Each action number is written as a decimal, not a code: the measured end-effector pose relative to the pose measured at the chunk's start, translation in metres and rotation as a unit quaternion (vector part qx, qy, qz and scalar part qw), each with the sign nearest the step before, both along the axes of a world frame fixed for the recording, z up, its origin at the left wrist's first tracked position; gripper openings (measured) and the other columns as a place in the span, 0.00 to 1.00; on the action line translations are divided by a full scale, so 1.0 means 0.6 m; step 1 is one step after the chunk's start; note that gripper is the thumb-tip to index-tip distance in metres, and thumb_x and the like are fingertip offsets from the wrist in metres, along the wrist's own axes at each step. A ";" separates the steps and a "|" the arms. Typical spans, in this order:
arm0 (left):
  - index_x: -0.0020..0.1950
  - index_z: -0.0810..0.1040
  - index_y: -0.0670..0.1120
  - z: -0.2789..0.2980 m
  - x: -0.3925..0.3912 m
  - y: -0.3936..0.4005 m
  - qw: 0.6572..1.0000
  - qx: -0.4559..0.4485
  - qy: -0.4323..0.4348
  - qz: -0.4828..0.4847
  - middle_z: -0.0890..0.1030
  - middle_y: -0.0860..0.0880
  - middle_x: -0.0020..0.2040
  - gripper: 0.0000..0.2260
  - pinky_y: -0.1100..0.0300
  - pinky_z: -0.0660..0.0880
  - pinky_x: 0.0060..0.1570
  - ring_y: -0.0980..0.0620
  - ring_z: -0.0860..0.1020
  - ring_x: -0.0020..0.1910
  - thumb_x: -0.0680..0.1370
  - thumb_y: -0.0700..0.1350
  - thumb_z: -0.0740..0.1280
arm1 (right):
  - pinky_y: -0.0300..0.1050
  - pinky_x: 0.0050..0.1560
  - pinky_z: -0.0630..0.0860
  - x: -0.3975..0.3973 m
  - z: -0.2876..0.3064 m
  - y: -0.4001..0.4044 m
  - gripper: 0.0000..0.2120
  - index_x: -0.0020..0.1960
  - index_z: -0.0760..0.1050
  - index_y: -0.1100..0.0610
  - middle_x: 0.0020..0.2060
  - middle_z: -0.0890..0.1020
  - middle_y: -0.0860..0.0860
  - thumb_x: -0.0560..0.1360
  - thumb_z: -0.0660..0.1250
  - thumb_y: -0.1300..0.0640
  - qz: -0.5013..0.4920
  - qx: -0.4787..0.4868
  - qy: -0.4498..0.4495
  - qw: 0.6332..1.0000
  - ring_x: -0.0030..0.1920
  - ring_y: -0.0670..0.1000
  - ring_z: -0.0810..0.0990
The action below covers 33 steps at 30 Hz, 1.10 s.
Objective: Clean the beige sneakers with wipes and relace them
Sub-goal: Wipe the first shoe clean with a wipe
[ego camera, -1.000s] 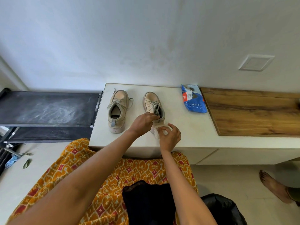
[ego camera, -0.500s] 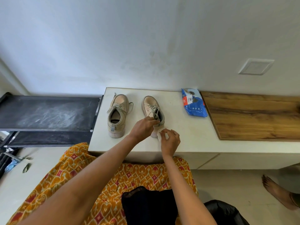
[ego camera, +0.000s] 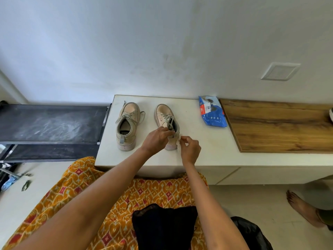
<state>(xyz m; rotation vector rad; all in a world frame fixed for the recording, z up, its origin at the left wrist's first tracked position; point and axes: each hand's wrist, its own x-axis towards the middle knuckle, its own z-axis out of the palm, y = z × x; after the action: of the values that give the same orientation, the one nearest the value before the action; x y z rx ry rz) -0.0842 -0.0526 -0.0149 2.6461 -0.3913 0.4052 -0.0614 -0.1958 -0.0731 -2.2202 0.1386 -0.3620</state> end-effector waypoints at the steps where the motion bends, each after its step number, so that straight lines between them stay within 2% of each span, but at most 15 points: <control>1: 0.61 0.79 0.42 -0.002 0.001 0.001 1.000 -0.001 0.000 0.000 0.81 0.44 0.49 0.16 0.52 0.76 0.37 0.45 0.77 0.47 0.76 0.34 0.62 | 0.48 0.50 0.78 0.006 0.011 0.003 0.07 0.51 0.82 0.55 0.44 0.84 0.53 0.73 0.71 0.58 -0.006 0.022 -0.006 1.000 0.47 0.53 0.80; 3: 0.59 0.80 0.42 -0.004 0.000 0.002 1.000 0.002 0.003 -0.002 0.81 0.44 0.47 0.16 0.51 0.76 0.35 0.44 0.77 0.45 0.74 0.33 0.62 | 0.43 0.48 0.75 0.010 0.031 0.016 0.07 0.51 0.83 0.56 0.45 0.84 0.53 0.73 0.70 0.58 -0.029 0.073 -0.021 0.997 0.48 0.52 0.79; 5: 0.59 0.80 0.42 -0.005 0.001 0.002 1.000 0.001 -0.001 -0.002 0.81 0.45 0.45 0.16 0.51 0.76 0.34 0.44 0.77 0.44 0.74 0.32 0.63 | 0.40 0.47 0.72 0.007 0.033 0.028 0.08 0.52 0.82 0.56 0.47 0.84 0.53 0.75 0.69 0.58 -0.049 0.080 -0.001 0.996 0.49 0.52 0.78; 10: 0.61 0.79 0.44 -0.006 0.001 0.000 1.000 0.008 -0.009 -0.006 0.81 0.45 0.49 0.16 0.52 0.76 0.36 0.46 0.77 0.45 0.76 0.34 0.62 | 0.44 0.52 0.70 0.011 0.006 -0.006 0.10 0.55 0.82 0.53 0.50 0.84 0.53 0.77 0.65 0.55 -0.025 -0.056 0.074 0.995 0.52 0.53 0.76; 15: 0.61 0.79 0.44 -0.017 0.003 0.001 1.000 0.000 -0.004 0.008 0.80 0.46 0.49 0.17 0.52 0.77 0.37 0.46 0.77 0.46 0.76 0.34 0.61 | 0.46 0.53 0.69 0.013 0.037 0.018 0.09 0.54 0.81 0.55 0.48 0.83 0.53 0.77 0.65 0.56 -0.045 0.000 0.025 0.999 0.52 0.54 0.75; 21: 0.64 0.77 0.45 -0.020 0.002 -0.001 1.000 0.005 0.001 0.003 0.80 0.45 0.53 0.17 0.53 0.77 0.41 0.46 0.78 0.50 0.77 0.35 0.61 | 0.44 0.51 0.67 -0.002 0.007 -0.013 0.09 0.54 0.82 0.54 0.49 0.83 0.53 0.77 0.65 0.55 -0.015 -0.081 0.069 0.994 0.52 0.53 0.75; 23: 0.67 0.73 0.44 -0.026 -0.001 0.000 0.999 -0.033 0.020 0.019 0.80 0.45 0.57 0.18 0.53 0.76 0.47 0.46 0.77 0.55 0.78 0.38 0.61 | 0.43 0.48 0.66 0.000 0.026 -0.013 0.08 0.52 0.81 0.55 0.49 0.83 0.52 0.77 0.66 0.55 -0.018 -0.025 0.050 0.998 0.52 0.53 0.75; 25: 0.68 0.70 0.44 -0.038 -0.021 -0.005 0.989 -0.130 0.016 0.060 0.79 0.46 0.59 0.19 0.55 0.75 0.51 0.48 0.77 0.57 0.77 0.42 0.65 | 0.40 0.46 0.69 -0.013 0.050 -0.002 0.06 0.51 0.80 0.55 0.48 0.82 0.51 0.76 0.67 0.55 -0.020 0.087 0.019 0.996 0.51 0.50 0.74; 27: 0.63 0.72 0.46 -0.054 -0.050 -0.017 0.953 -0.268 0.009 0.139 0.79 0.50 0.57 0.16 0.59 0.73 0.52 0.52 0.76 0.56 0.76 0.45 0.69 | 0.36 0.45 0.71 -0.034 0.063 0.013 0.05 0.50 0.79 0.55 0.47 0.81 0.51 0.75 0.68 0.56 0.000 0.146 -0.004 0.989 0.48 0.46 0.74; 28: 0.59 0.74 0.46 -0.060 -0.065 -0.025 0.921 -0.345 0.027 0.182 0.79 0.51 0.54 0.13 0.62 0.72 0.51 0.53 0.76 0.54 0.76 0.46 0.69 | 0.32 0.44 0.70 -0.047 0.064 0.020 0.05 0.50 0.79 0.55 0.47 0.80 0.51 0.75 0.68 0.57 0.015 0.155 -0.004 0.988 0.47 0.45 0.74; 30: 0.55 0.75 0.46 -0.069 -0.084 -0.036 0.833 -0.491 0.094 0.236 0.80 0.50 0.49 0.09 0.64 0.74 0.46 0.51 0.79 0.48 0.77 0.48 0.67 | 0.28 0.43 0.67 -0.071 0.060 0.031 0.05 0.50 0.80 0.55 0.47 0.79 0.52 0.75 0.68 0.57 0.039 0.148 0.013 0.988 0.45 0.44 0.74; 31: 0.55 0.75 0.44 -0.071 -0.087 -0.038 0.792 -0.549 0.127 0.237 0.81 0.47 0.48 0.10 0.62 0.77 0.44 0.49 0.80 0.45 0.78 0.48 0.66 | 0.26 0.42 0.66 -0.080 0.054 0.036 0.05 0.51 0.80 0.54 0.47 0.79 0.52 0.75 0.68 0.56 0.049 0.137 0.025 0.989 0.44 0.44 0.74; 33: 0.57 0.76 0.39 -0.074 -0.087 -0.038 0.749 -0.606 0.168 0.207 0.82 0.44 0.43 0.11 0.55 0.80 0.45 0.47 0.81 0.42 0.78 0.44 0.66 | 0.27 0.42 0.66 -0.093 0.045 0.040 0.07 0.52 0.80 0.54 0.48 0.78 0.53 0.76 0.67 0.56 0.071 0.106 0.046 0.991 0.45 0.44 0.74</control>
<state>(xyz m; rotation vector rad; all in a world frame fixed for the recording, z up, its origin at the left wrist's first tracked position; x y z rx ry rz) -0.1364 -0.0755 -0.0594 1.4020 0.4771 0.1757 -0.1170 -0.1717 -0.0463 -2.0219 0.0634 -0.1586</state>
